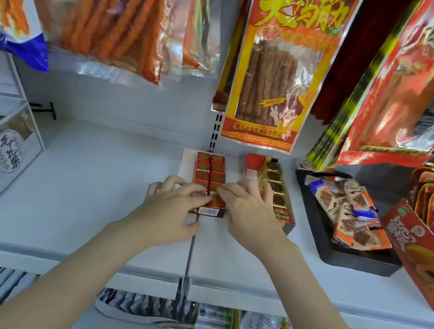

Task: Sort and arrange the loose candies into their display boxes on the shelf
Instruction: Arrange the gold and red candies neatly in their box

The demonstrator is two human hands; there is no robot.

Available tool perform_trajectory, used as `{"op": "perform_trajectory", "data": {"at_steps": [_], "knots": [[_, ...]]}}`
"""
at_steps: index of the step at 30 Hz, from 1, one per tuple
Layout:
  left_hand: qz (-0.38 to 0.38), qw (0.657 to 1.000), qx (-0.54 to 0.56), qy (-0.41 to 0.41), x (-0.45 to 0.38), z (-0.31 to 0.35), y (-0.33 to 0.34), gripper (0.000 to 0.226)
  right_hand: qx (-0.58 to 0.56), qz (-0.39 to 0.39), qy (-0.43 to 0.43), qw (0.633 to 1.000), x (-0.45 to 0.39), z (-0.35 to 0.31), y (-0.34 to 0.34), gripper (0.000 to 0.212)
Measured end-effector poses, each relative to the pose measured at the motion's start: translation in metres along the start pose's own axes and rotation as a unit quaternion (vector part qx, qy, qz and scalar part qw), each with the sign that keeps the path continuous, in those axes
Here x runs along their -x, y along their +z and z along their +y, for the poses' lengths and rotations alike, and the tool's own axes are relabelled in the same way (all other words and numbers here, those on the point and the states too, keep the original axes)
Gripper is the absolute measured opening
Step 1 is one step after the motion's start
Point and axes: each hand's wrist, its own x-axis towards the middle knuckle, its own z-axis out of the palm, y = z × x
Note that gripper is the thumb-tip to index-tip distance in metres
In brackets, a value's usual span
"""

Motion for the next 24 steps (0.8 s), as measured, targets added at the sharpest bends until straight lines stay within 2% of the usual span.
{"op": "perform_trajectory", "data": {"at_steps": [6,15,20,24], "knots": [[-0.019,1.000,-0.003,0.014,0.001,-0.006,0.005,0.060,0.015,-0.017,0.003,1.000,-0.001,-0.002,-0.002,0.047],[-0.014,0.999,0.043,0.014,-0.002,-0.007,0.002,0.054,0.011,-0.031,0.025,0.999,-0.003,-0.008,-0.005,0.044],[0.003,0.998,0.056,0.025,-0.002,-0.007,0.006,0.057,-0.009,-0.036,0.025,0.999,-0.012,-0.004,-0.005,0.039],[0.032,0.996,0.047,0.063,-0.002,-0.007,0.007,0.058,-0.004,-0.036,0.017,0.999,-0.011,0.001,-0.004,0.037]]}}
